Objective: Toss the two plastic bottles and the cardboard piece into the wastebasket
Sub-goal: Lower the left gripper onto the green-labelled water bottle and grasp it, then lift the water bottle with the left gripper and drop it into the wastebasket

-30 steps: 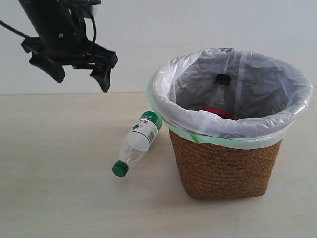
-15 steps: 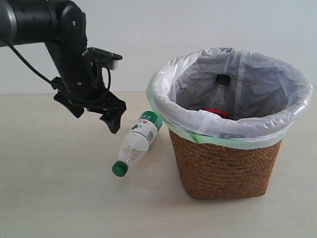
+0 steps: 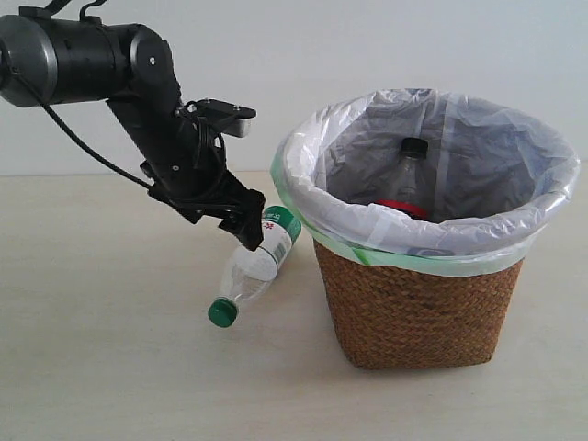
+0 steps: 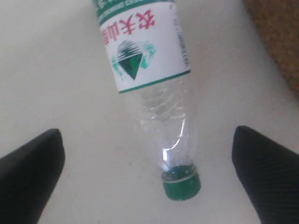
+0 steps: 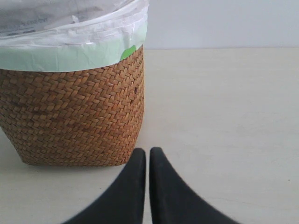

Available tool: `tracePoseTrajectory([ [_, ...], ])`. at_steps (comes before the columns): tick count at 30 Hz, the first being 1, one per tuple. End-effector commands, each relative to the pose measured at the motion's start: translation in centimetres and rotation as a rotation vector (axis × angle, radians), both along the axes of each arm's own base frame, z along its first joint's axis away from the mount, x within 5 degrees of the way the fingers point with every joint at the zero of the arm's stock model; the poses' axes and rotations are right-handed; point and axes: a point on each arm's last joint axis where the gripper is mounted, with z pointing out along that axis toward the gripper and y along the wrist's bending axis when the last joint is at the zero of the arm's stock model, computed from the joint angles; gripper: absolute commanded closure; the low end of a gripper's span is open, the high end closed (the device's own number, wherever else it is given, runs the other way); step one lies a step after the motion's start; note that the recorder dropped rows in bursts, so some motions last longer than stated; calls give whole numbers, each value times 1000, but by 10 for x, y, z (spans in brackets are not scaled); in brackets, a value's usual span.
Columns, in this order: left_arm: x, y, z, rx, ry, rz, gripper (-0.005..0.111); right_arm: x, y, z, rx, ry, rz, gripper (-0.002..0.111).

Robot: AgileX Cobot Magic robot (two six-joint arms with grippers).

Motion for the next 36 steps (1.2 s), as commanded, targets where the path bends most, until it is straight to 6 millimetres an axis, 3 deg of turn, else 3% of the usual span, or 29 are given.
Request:
tracePoseTrajectory([
  [1,0,-14,0,-87,-25,-52,18,0,-1,1,-8,-13,-6,108],
  [8,7,-22,-30,-64,-22,-56,18,0,-1,1,-8,-13,-6,108],
  [21,15,-17,-35,-16,-82,-3,18,0,-1,1,-8,-13,-6,108],
  [29,19,-20,-75,10,-23,0,18,0,-1,1,-8,-13,-6,108],
  [36,23,-20,-96,27,-16,-2,18,0,-1,1,-8,-13,-6,108],
])
